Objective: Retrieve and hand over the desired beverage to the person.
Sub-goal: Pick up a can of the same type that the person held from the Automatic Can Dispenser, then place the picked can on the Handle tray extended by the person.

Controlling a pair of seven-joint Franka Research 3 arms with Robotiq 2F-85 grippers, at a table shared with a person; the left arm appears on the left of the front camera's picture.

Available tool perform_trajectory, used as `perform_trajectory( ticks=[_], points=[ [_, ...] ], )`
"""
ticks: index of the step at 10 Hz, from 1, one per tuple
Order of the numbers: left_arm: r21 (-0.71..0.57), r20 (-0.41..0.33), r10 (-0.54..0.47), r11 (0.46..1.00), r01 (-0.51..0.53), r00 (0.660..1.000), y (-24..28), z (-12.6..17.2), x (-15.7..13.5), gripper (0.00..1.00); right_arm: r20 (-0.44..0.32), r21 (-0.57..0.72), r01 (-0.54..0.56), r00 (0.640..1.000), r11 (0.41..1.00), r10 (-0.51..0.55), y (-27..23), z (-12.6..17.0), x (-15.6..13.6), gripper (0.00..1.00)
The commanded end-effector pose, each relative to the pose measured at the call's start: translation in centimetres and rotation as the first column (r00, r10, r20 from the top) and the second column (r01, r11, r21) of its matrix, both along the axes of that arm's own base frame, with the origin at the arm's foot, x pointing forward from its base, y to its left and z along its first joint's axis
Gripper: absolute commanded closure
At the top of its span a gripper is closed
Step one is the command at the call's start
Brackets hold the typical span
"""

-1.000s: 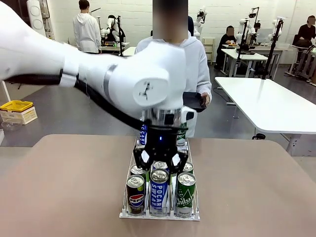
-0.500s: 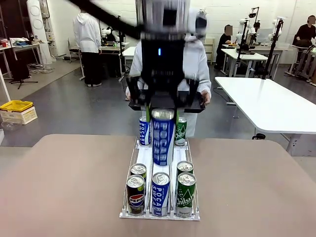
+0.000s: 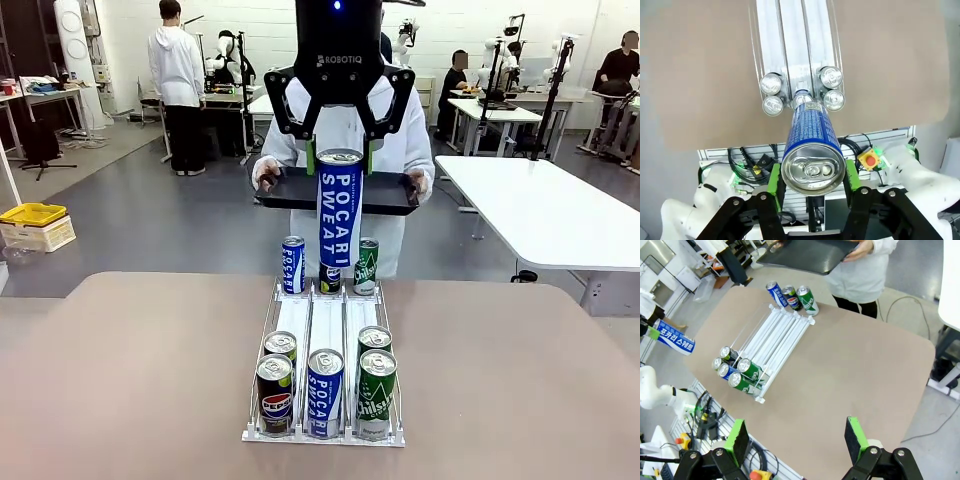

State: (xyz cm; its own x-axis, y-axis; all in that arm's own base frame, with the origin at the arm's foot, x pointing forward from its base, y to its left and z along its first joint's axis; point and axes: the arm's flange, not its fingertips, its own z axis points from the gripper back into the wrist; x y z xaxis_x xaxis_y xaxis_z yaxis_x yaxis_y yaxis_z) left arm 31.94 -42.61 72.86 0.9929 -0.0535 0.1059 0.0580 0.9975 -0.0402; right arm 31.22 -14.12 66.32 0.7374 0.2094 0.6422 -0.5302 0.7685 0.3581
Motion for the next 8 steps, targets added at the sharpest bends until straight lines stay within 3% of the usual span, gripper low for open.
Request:
perform_trajectory(
  ticks=[1,2,8],
  points=[
    [0.02,-0.005,0.036,0.999,-0.036,0.999,-1.5,1.9,0.8,1.0,0.01,0.015,-0.009,1.0,1.0,0.009,0.1,0.0,0.2,0.0],
    [0.0,0.0,0.0,1.0,0.0,1.0,0.0,0.0,0.0,1.0,0.01,0.015,-0.009,1.0,1.0,0.009,0.1,0.0,0.2,0.0],
    [0.0,0.0,0.0,1.0,0.0,1.0,0.0,0.0,0.0,1.0,0.01,0.015,-0.009,1.0,1.0,0.009,0.1,0.0,0.2,0.0]
  ],
)
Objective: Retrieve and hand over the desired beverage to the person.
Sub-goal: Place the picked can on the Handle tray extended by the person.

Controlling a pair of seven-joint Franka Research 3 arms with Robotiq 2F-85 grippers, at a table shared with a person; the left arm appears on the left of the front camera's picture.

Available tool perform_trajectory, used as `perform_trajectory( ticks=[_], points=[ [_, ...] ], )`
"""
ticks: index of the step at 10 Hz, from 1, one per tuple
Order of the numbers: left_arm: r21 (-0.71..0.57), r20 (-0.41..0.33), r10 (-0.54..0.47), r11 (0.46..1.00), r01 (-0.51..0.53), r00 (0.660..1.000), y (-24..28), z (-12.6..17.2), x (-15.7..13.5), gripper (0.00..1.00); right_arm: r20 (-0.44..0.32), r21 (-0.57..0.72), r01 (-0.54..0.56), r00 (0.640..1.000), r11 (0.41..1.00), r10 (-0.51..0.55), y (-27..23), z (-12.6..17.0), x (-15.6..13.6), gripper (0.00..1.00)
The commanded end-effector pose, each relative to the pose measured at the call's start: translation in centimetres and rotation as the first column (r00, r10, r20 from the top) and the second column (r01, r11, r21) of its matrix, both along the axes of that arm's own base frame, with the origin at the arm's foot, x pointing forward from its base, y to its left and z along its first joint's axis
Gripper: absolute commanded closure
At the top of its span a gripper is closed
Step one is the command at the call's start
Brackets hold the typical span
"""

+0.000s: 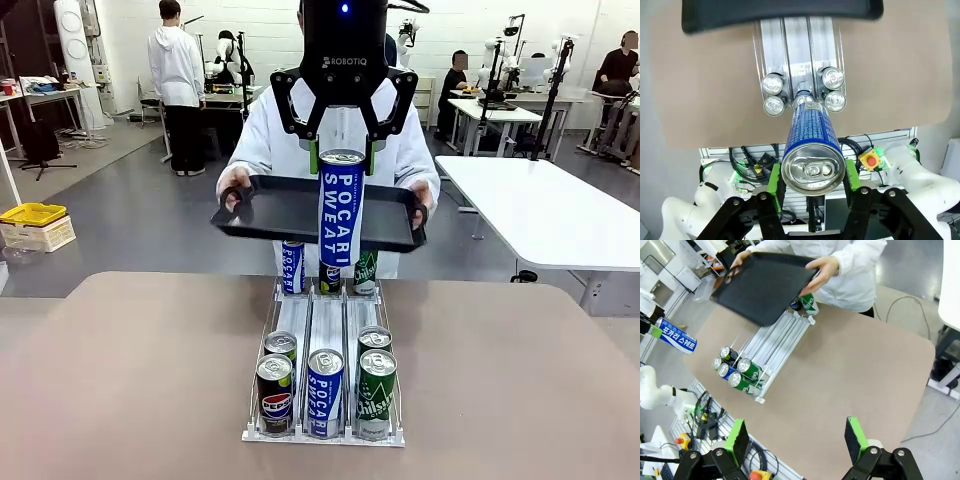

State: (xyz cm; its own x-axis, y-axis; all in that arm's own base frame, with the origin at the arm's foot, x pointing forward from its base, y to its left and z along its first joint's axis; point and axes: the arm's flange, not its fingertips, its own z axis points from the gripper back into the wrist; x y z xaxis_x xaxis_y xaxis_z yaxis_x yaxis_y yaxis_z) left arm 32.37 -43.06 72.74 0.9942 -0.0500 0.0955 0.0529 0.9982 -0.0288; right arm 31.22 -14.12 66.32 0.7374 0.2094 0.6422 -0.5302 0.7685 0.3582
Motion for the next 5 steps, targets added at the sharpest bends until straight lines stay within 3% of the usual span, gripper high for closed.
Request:
perform_trajectory(
  ticks=[1,5],
  points=[
    [-0.012,0.01,-0.005,1.0,0.005,1.0,0.44,0.12,-0.43,1.0,0.01,0.016,-0.009,1.0,1.0,0.009,0.11,0.02,0.22,0.0],
    [-0.012,0.01,-0.005,1.0,0.005,1.0,0.44,0.12,-0.43,1.0,0.01,0.016,-0.009,1.0,1.0,0.009,0.11,0.02,0.22,0.0]
  ],
)
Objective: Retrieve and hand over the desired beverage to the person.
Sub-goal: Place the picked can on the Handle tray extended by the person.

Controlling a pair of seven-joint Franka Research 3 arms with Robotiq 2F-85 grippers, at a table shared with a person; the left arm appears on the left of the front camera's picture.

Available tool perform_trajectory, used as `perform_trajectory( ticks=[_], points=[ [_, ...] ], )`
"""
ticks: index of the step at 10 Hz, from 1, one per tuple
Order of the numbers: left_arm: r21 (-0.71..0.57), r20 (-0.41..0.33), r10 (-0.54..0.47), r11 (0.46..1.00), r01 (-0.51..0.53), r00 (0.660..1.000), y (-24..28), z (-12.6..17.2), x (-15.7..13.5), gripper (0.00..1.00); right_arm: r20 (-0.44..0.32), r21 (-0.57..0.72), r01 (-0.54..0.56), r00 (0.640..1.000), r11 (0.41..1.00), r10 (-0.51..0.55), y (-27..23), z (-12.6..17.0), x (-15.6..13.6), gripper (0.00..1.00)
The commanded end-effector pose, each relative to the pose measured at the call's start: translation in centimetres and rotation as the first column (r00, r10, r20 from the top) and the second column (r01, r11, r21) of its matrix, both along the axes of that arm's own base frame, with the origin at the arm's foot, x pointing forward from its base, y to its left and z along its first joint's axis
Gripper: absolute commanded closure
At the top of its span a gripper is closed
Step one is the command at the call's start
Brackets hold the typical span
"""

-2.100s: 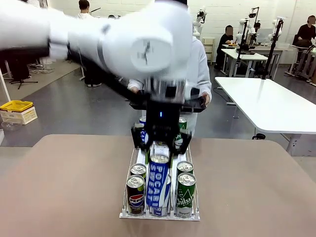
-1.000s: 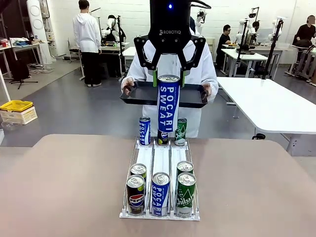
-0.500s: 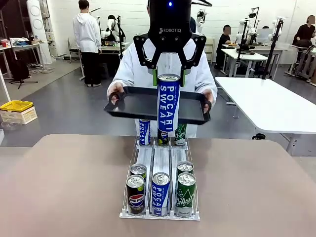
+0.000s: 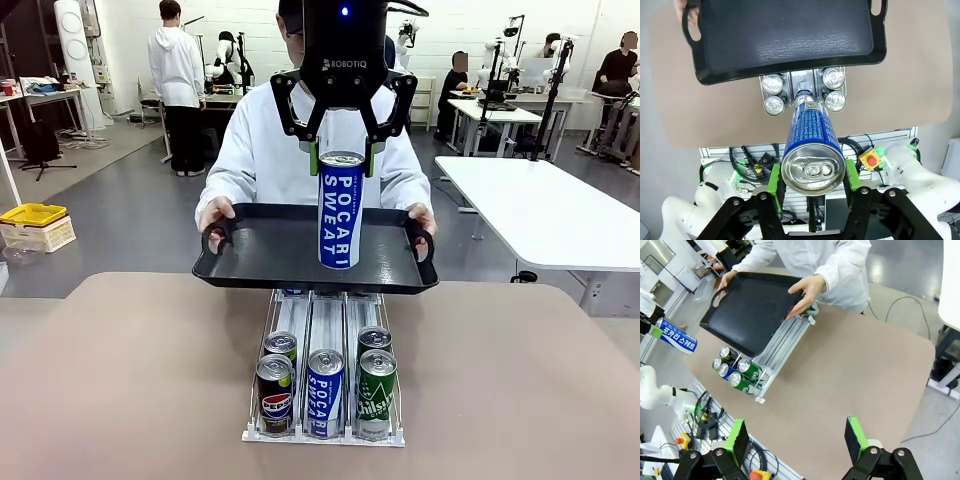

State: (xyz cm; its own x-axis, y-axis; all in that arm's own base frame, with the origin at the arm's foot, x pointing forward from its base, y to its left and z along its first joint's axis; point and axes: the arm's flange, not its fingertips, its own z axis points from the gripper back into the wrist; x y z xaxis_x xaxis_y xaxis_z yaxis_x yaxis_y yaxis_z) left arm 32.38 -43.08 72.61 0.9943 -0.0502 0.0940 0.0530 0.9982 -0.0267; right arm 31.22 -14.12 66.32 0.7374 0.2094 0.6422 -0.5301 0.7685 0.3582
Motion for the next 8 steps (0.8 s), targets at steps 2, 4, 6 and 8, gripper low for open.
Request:
perform_trajectory(
  ticks=[2,4,6,8],
  points=[
    [-0.014,0.011,-0.005,1.0,0.005,1.0,0.46,0.24,-0.44,1.0,0.01,0.016,-0.009,1.0,1.0,0.009,0.11,0.02,0.22,0.0],
    [-0.014,0.011,-0.005,1.0,0.005,1.0,0.46,0.24,-0.44,1.0,0.01,0.016,-0.009,1.0,1.0,0.009,0.11,0.02,0.22,0.0],
    [-0.014,0.011,-0.005,1.0,0.005,1.0,0.46,0.24,-0.44,1.0,0.01,0.016,-0.009,1.0,1.0,0.009,0.11,0.02,0.22,0.0],
    [-0.014,0.011,-0.005,1.0,0.005,1.0,0.46,0.24,-0.44,1.0,0.01,0.016,-0.009,1.0,1.0,0.009,0.11,0.02,0.22,0.0]
  ],
)
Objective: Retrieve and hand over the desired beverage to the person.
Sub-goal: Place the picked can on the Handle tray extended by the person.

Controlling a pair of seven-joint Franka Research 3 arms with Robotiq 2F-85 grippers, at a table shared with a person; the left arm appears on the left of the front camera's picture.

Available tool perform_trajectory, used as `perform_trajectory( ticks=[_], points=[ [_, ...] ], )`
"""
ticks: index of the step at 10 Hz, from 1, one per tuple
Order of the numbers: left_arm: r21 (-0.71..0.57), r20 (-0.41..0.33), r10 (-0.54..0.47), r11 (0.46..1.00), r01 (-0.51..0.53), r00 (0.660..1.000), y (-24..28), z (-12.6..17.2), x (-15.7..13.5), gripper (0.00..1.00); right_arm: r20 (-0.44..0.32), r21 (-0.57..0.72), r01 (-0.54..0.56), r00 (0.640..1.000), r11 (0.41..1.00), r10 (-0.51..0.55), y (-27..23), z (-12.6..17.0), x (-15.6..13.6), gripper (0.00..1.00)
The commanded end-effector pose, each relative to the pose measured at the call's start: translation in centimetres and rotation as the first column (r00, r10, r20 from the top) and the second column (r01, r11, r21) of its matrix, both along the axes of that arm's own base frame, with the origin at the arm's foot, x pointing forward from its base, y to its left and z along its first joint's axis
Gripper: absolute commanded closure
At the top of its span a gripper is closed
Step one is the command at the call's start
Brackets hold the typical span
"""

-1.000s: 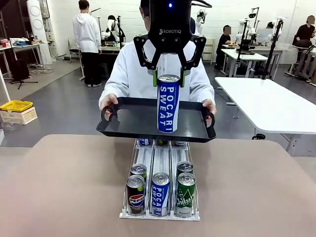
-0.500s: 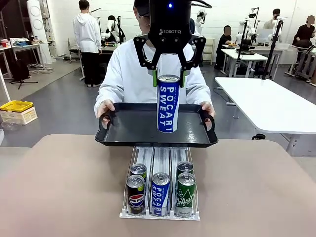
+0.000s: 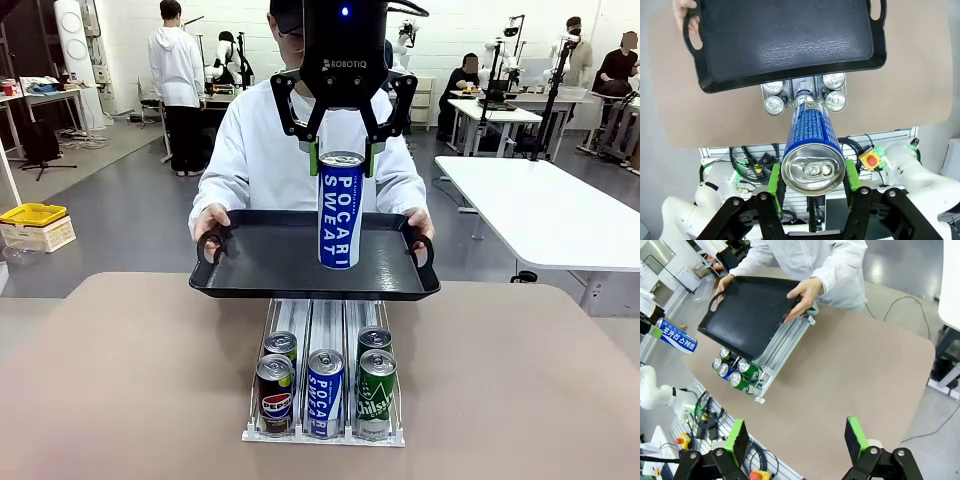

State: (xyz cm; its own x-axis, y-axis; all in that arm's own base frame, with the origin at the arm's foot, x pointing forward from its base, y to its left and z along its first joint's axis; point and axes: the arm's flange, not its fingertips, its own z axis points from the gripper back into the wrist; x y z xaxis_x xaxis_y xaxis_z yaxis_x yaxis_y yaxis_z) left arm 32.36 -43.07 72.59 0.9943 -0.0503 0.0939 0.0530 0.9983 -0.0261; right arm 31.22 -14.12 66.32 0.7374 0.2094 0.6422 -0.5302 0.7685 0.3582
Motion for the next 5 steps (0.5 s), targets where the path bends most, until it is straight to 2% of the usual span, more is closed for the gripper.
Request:
perform_trajectory(
  ticks=[1,2,4,5],
  points=[
    [-0.015,0.011,-0.005,1.0,0.005,1.0,0.5,0.3,-0.4,1.0,0.01,0.016,-0.009,1.0,1.0,0.009,0.1,0.0,0.2,0.0],
    [0.0,0.0,0.0,1.0,0.0,1.0,0.0,0.0,0.0,0.42,0.01,0.016,-0.009,1.0,1.0,0.009,0.1,0.0,0.2,0.0],
    [0.015,-0.039,-0.087,0.996,0.088,0.995,0.1,0.2,3.4,0.42,0.01,0.016,-0.009,1.0,1.0,0.009,0.1,0.0,0.2,0.0],
    [0.014,-0.035,-0.094,0.995,0.094,0.995,-0.2,0.1,4.4,0.42,0.01,0.016,-0.009,1.0,1.0,0.009,0.1,0.0,0.2,0.0]
  ],
)
